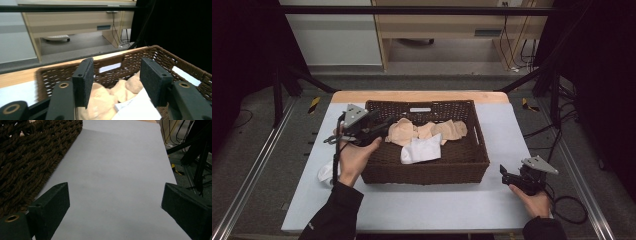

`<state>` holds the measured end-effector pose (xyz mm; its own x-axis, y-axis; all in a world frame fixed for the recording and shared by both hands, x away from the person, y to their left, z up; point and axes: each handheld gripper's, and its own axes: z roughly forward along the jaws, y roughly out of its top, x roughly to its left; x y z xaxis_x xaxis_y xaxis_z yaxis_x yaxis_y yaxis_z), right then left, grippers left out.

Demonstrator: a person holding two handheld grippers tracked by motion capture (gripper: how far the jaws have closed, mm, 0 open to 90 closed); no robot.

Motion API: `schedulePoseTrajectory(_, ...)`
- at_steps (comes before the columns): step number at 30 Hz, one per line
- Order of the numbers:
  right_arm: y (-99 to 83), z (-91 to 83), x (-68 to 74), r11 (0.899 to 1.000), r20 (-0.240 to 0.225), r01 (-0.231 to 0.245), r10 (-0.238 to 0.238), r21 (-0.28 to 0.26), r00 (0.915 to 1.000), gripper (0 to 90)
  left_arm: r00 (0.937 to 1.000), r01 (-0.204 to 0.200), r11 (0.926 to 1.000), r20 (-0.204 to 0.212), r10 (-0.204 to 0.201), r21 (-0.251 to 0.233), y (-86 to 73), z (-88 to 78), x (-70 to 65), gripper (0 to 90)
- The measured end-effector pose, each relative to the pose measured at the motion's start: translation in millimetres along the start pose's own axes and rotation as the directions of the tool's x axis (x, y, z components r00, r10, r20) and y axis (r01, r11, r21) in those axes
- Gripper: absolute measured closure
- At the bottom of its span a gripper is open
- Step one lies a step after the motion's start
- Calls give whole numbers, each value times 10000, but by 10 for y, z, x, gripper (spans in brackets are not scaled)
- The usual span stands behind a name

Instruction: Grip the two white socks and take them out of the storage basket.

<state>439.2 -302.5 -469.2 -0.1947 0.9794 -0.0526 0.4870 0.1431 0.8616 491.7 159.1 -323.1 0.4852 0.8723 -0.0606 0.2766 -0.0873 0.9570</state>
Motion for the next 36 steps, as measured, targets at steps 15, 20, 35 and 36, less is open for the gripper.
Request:
schedulePoseTrajectory(15,3,-3,-3,9999,-47,-88,88,-50,9999,82,9971,-510,9971,594,477,558,-57,650,-484,401)
schedulePoseTrajectory(20,4,0,-3,10000,-25,-22,21,-35,10000,82,9967,-509,9950,680,451,860,-128,846,-529,389)
schedulePoseTrajectory(35,4,0,-4,10000,-65,-69,68,-36,10000,82,9923,-1172,9655,659,1046,2325,-486,1312,-573,365)
schedulePoseTrajectory(36,4,0,-5,10000,-66,-60,60,-45,10000,82,9923,-1181,9633,650,1054,2411,-507,1327,-572,366)
